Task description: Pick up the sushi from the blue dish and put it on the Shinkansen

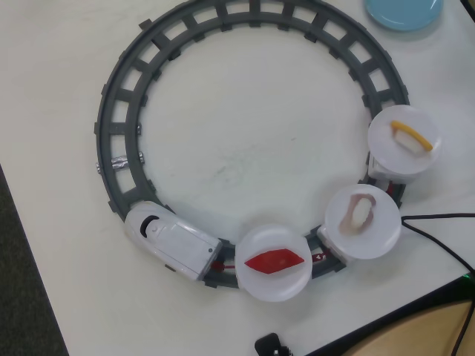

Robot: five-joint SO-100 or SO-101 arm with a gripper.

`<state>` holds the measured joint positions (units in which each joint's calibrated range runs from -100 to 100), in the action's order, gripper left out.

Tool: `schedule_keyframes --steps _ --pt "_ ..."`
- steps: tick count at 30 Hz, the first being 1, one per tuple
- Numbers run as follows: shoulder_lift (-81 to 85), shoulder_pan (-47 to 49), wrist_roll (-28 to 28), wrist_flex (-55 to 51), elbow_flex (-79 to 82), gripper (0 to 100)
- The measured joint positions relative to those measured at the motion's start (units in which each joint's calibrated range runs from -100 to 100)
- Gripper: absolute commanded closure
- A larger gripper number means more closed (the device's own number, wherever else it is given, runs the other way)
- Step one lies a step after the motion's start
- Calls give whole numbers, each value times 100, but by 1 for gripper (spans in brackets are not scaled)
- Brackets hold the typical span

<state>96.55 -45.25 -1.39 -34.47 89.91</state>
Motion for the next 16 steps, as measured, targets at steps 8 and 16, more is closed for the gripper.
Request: schedule_keyframes --steps 8,16 --pt "34 -63 -492 -297 189 84" --pt "51 -189 -497 -297 693 84"
